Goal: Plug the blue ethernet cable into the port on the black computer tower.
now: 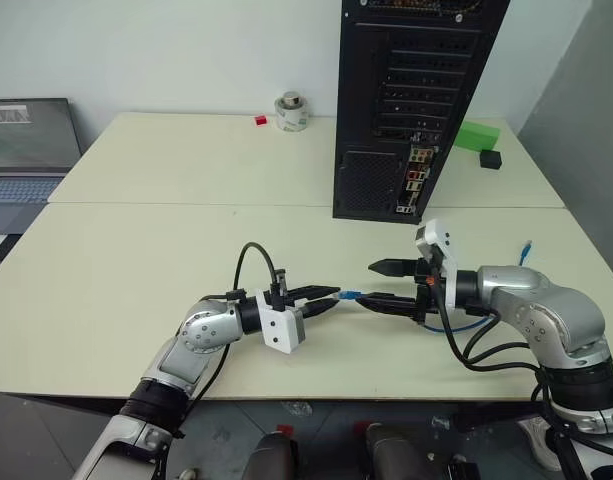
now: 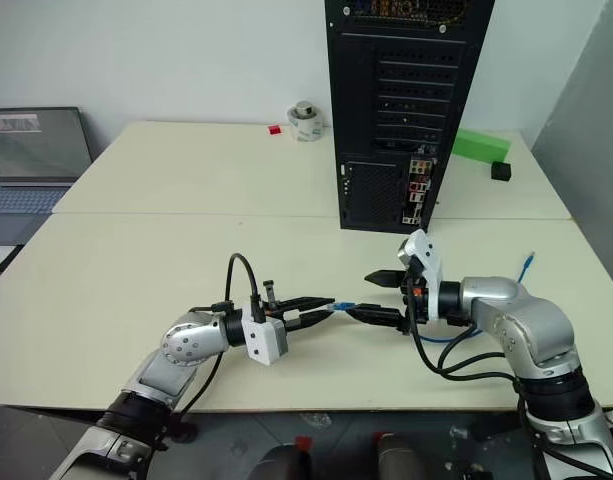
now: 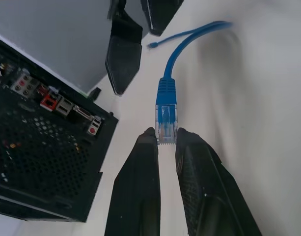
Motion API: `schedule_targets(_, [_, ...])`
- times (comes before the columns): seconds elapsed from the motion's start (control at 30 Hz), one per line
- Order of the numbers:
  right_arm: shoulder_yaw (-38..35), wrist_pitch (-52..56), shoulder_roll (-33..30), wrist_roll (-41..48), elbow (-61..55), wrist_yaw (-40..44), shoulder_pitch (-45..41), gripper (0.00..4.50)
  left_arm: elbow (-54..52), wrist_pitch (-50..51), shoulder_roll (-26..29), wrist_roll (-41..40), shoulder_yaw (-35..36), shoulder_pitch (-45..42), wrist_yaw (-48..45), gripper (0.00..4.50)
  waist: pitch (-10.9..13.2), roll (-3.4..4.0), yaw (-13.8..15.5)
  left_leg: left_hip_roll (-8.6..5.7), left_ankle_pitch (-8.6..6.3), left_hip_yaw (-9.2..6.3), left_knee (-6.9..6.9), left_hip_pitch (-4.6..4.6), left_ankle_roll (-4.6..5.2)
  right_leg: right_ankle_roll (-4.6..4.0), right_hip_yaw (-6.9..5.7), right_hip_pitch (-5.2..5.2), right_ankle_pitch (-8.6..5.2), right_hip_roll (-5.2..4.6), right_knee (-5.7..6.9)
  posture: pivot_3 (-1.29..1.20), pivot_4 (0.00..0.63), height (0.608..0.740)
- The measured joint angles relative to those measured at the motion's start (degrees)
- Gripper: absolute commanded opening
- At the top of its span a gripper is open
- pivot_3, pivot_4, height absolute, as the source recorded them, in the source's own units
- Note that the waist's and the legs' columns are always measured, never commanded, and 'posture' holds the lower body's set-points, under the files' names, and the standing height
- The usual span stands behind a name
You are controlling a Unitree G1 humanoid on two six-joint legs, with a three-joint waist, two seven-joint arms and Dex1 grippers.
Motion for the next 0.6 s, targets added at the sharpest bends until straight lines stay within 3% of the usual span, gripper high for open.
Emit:
schedule_targets(0.4, [0.44, 4.1, 0.95, 2.5, 1.45, -2.19, -1.86, 4.5, 3.81, -6.34, 0.63, 8.69, 0.11, -1.9, 9.75, 0.24, 0.0, 0.0, -0.06, 0.02, 0.0, -0.02, -0.01, 0.0, 0.0, 0.0, -0.06, 0.0, 0.0, 0.01, 0.01, 0.0, 0.15, 0.74])
schedule_targets(0.6, [0.89, 4.09, 1.06, 2.41, 2.83, -3.05, -2.37, 3.05, 3.82, -6.92, 0.7, 9.84, 0.0, -1.91, 12.03, 0.24, 0.0, 0.0, -0.06, 0.02, 0.0, -0.03, -0.01, 0.0, 0.0, 0.0, -0.07, 0.0, 0.0, 0.01, 0.01, 0.0, 0.15, 0.74])
